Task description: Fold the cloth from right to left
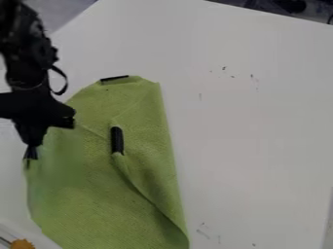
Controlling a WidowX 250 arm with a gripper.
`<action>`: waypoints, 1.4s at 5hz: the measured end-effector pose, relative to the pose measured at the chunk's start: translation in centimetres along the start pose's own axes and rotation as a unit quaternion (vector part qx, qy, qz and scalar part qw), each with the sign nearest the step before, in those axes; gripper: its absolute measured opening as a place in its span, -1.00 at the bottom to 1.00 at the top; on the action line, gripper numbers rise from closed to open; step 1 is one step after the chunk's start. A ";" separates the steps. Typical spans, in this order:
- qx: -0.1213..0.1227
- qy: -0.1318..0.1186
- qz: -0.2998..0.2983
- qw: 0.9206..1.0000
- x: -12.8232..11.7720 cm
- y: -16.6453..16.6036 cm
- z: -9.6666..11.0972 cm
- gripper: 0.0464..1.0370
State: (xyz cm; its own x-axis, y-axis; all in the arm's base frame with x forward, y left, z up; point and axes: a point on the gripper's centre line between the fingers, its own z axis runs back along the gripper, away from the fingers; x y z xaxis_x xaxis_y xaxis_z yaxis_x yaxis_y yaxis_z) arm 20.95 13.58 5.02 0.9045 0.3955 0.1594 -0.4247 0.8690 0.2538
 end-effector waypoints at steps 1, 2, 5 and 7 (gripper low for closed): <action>-0.023 0.006 -0.019 1.000 1.0 -4.2 -0.4 -0.96; -0.051 0.016 -0.042 0.998 1.9 -7.5 -1.8 -0.96; -0.060 0.023 -0.082 0.995 4.3 -10.0 -2.0 -0.57; -0.050 0.011 -0.064 0.997 4.0 -9.1 -0.6 0.60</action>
State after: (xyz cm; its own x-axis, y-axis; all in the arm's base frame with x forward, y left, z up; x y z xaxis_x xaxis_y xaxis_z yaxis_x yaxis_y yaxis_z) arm 28.44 7.39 2.73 0.9521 0.2851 0.1104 -0.3010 0.9374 0.1751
